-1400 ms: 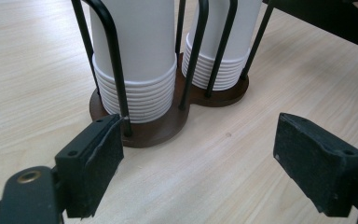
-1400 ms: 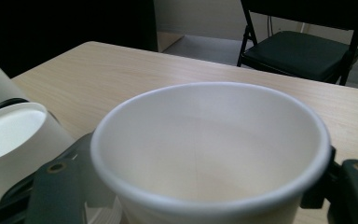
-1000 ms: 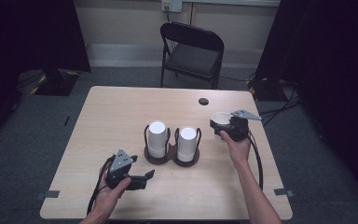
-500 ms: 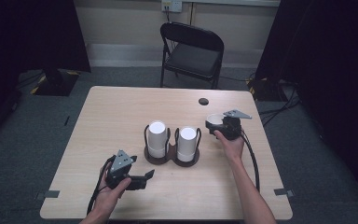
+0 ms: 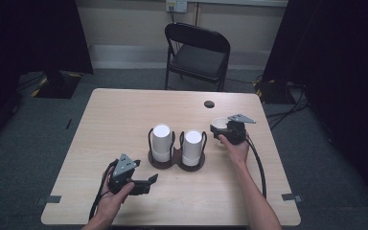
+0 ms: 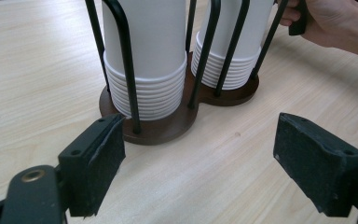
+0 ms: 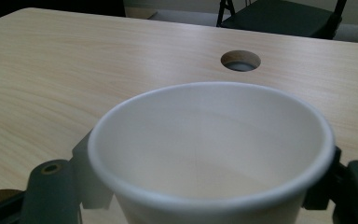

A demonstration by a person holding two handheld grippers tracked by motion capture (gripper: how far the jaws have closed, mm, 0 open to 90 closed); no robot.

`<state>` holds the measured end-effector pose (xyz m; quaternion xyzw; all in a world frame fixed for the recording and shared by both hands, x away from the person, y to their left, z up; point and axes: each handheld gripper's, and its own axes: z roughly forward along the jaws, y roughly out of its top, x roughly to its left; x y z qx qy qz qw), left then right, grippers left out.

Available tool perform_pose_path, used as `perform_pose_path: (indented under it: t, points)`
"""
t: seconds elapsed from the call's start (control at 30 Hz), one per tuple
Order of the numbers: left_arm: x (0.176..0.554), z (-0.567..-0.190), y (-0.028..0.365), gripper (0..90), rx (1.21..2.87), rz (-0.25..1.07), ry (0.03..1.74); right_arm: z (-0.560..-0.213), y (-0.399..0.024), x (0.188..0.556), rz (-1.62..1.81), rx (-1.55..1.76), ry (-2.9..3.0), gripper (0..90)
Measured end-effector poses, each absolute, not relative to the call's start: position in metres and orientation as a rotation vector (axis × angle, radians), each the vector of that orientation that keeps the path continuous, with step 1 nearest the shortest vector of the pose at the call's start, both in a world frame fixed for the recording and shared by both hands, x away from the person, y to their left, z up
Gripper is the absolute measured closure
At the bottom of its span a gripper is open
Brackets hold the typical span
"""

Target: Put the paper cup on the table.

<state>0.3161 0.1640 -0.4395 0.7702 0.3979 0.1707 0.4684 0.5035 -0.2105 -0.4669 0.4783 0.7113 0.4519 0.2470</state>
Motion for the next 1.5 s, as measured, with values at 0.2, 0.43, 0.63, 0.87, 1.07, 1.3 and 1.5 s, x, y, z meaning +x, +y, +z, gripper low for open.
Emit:
perform_pose_path:
  t: [0.2,0.43,0.63,0.87,1.07,1.3,1.5]
  points:
    - [0.316,-0.44,0.164,16.6,1.883,0.42,0.98,-0.468,-0.216,0.498,1.239,1.31,1.947,22.8]
    - [0.316,-0.439,0.164,16.8,1.883,0.421,0.981,-0.468,-0.222,0.49,1.238,1.308,1.96,22.7]
    - [0.316,-0.439,0.164,16.9,1.881,0.418,0.984,-0.468,-0.224,0.482,1.24,1.302,1.986,22.6]
    - [0.316,-0.439,0.164,16.9,1.879,0.415,0.978,-0.467,-0.223,0.478,1.204,1.276,2.052,22.3]
    - [0.316,-0.438,0.166,16.9,1.879,0.423,0.984,-0.471,-0.222,0.476,1.186,1.276,2.054,22.4]
    - [0.317,-0.438,0.167,16.9,1.87,0.425,0.98,-0.475,-0.226,0.474,1.207,1.326,2.076,17.5]
    - [0.316,-0.437,0.168,17.0,1.874,0.422,0.981,-0.478,-0.227,0.471,1.196,1.354,2.102,15.0]
